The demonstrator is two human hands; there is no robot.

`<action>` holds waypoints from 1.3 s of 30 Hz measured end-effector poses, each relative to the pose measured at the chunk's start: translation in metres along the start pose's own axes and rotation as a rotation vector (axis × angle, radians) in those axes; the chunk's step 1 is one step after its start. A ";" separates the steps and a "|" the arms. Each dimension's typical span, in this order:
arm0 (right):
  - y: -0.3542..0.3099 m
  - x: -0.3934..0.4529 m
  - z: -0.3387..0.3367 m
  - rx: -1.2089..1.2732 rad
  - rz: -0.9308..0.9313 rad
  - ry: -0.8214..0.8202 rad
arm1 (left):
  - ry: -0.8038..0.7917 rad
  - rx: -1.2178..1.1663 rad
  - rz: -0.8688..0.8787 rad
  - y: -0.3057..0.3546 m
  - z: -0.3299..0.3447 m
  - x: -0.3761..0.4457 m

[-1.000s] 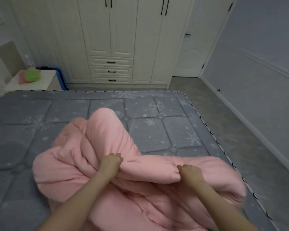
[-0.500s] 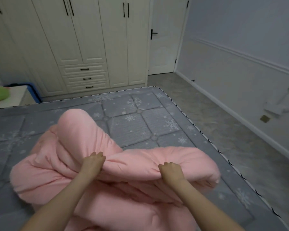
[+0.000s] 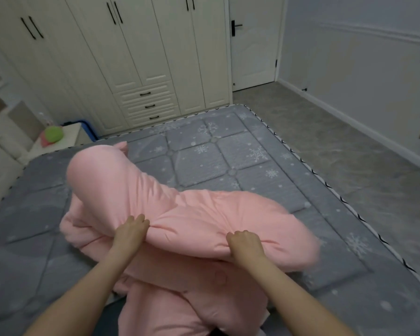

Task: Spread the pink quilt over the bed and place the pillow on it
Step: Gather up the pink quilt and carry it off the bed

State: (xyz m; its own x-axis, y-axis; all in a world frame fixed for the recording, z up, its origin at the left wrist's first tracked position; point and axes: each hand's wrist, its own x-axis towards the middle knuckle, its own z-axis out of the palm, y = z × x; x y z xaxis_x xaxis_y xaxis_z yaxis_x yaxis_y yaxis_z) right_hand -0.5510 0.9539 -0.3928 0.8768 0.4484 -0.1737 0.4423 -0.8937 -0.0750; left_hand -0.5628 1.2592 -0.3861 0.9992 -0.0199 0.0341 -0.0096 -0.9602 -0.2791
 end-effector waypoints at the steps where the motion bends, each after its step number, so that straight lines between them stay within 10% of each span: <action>1: -0.003 0.001 0.002 0.028 -0.006 -0.031 | -0.001 -0.007 -0.027 -0.005 -0.002 -0.001; 14: -0.047 -0.009 -0.003 -0.083 -0.055 -0.266 | 0.054 -0.061 0.046 -0.015 0.033 -0.014; 24: -0.164 -0.017 0.019 -0.081 -0.396 -0.369 | -0.292 -0.036 -0.264 -0.066 0.068 -0.097; 33: -0.239 -0.006 0.080 -0.172 -0.550 -0.599 | -0.065 -0.246 -0.329 -0.110 0.145 -0.166; 39: -0.245 0.029 0.071 -0.076 -0.600 -0.563 | -0.302 -0.312 -0.496 -0.089 0.152 -0.170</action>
State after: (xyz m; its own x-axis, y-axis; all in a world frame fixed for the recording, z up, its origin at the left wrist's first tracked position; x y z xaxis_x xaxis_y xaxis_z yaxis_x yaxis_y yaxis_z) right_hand -0.6470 1.1850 -0.4494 0.2701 0.7587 -0.5928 0.8346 -0.4915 -0.2487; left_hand -0.7265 1.3898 -0.5127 0.8543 0.4813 -0.1961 0.4897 -0.8719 -0.0069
